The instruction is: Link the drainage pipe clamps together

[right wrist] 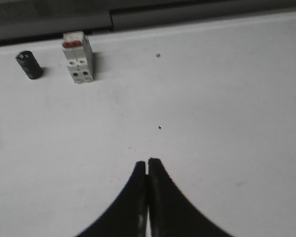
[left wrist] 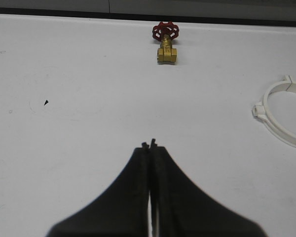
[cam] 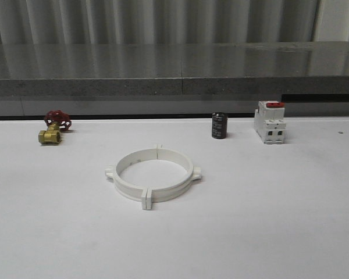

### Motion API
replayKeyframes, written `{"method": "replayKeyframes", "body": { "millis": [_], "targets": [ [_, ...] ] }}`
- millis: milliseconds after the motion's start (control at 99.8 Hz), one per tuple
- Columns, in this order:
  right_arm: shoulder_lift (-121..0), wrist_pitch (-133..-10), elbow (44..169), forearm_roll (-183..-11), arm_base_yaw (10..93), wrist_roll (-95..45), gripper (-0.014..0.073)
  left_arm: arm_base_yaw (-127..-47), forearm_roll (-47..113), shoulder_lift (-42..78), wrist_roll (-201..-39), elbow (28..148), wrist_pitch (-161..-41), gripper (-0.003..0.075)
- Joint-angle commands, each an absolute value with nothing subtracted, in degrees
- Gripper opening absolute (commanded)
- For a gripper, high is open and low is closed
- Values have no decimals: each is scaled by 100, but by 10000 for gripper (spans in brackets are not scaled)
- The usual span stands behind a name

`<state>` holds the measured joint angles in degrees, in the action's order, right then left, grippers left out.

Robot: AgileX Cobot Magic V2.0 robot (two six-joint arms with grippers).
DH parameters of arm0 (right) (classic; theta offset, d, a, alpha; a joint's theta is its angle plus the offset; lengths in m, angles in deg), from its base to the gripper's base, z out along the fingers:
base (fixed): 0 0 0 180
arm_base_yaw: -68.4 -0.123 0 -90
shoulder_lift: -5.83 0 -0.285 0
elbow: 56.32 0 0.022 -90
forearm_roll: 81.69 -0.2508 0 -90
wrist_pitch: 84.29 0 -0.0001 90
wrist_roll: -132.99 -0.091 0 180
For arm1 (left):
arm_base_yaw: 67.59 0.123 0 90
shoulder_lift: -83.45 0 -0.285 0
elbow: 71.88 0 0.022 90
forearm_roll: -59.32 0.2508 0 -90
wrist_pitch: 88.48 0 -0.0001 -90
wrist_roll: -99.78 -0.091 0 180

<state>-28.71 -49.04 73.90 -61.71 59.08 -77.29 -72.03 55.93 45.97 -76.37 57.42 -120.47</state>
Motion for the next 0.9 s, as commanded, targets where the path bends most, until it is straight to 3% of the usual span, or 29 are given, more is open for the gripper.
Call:
{"method": "replayKeyframes", "body": {
  "millis": [0,341,701,892],
  "targets": [
    [-2485,-5918,7178,-6247,5951,-7535,-67,-7191,5531,4586,-7621,5911,-11663,-20],
    [-956,-7044,5788,-8520,6978,-5073,-67,-7191,5531,4586,-7621,5911,-11663,-20],
    [-13,-7315,5087,-8498,7170,-5055,-67,-7191,5531,4586,-7621,5911,-11663,-20],
    [-20,-7384,5062,-8346,6769,-5062,-67,-7191,5531,4586,-7621,5911,-11663,-20]
  ]
}}
